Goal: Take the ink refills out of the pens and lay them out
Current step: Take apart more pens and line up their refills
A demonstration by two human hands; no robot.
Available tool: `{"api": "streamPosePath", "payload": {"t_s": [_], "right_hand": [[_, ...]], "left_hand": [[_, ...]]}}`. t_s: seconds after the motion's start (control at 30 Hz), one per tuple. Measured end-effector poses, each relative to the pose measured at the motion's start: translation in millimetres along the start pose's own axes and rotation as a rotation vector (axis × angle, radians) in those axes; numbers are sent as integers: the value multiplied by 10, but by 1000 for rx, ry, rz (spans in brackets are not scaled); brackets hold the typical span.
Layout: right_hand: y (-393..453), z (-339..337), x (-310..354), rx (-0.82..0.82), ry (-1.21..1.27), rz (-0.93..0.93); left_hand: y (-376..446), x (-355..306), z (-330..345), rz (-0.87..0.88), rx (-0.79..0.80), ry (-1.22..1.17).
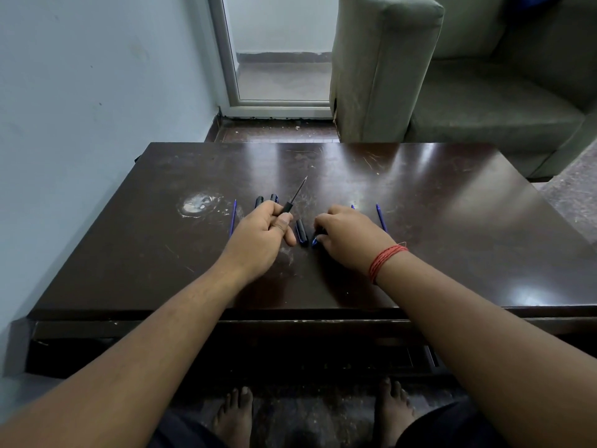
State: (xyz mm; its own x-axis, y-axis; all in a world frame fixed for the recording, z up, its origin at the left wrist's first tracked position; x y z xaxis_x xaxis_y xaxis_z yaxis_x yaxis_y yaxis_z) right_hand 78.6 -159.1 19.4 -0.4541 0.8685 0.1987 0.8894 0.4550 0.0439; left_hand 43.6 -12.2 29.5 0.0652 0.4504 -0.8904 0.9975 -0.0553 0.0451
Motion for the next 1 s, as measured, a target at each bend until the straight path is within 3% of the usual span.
{"api": "streamPosePath", "payload": {"t_s": [0.3, 0.47, 0.57, 0.73, 1.0], "right_hand": [[-32, -85, -115, -49, 78, 49], [-98, -400, -367, -239, 828, 270], [-129, -451, -415, -286, 1198, 261], [-128, -511, -472, -356, 1174, 201], [-139, -522, -390, -281, 1037, 156]], "left_hand": [[-36, -49, 8, 9, 20, 33], [-79, -129, 24, 38, 39, 122], [-91, -154, 71, 46, 70, 161], [-108, -164, 118, 61, 116, 223], [-105, -150, 161, 91, 136, 301]]}}
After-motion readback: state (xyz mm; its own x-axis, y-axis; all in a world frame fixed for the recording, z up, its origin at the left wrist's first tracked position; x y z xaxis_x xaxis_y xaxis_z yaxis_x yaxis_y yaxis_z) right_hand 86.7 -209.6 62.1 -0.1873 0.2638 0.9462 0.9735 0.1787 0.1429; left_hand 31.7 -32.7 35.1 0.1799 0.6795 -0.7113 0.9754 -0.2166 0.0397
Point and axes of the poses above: each hand's wrist, its own y-axis towards the middle knuckle, its own z-axis out of the palm, x = y × z, the point moved 7 cm from there along y, towards the middle knuckle, and after that the axes turned 2 degrees about y, right-handed, at the moved point
